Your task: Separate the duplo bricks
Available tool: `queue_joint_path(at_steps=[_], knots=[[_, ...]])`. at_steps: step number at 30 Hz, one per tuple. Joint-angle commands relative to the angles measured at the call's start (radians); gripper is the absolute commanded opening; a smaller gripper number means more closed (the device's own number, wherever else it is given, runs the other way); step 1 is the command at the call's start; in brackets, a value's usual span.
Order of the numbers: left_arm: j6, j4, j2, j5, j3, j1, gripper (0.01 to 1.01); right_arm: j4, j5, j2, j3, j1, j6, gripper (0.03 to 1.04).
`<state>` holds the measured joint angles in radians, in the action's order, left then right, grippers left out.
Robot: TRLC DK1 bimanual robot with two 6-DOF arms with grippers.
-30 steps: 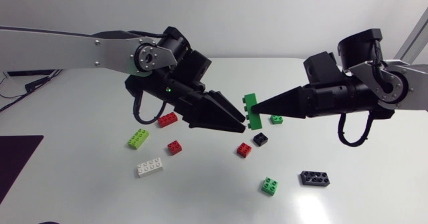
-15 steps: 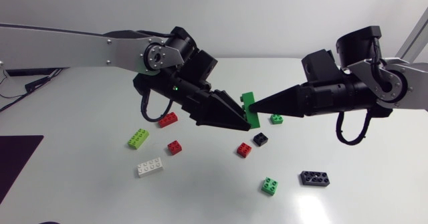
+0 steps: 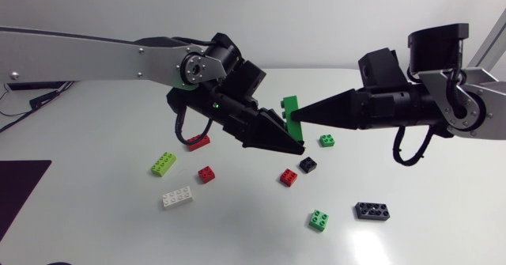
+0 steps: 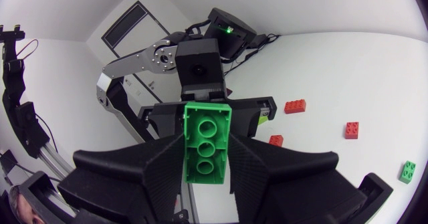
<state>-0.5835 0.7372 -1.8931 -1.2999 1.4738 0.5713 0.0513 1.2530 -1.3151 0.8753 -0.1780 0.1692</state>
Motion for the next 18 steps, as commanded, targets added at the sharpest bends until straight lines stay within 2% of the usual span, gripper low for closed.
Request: queue_joint_path(at_steps=[1, 8, 12, 18], knots=[[-0.001, 0.008, -0.024, -0.024, 0.033, -0.007, 0.479, -0.014, 0.006, 0.019, -0.038, -0.006, 0.032, 0.36], [0.005, 0.007, -0.023, -0.032, 0.036, -0.022, 0.457, -0.014, 0.006, 0.027, -0.055, -0.006, 0.029, 0.36], [0.013, 0.004, -0.024, -0.032, 0.042, -0.03, 0.225, -0.014, 0.006, 0.033, -0.061, -0.005, 0.029, 0.36], [0.017, 0.007, -0.023, -0.03, 0.037, -0.03, 0.211, -0.016, 0.005, 0.045, -0.067, -0.005, 0.032, 0.36]])
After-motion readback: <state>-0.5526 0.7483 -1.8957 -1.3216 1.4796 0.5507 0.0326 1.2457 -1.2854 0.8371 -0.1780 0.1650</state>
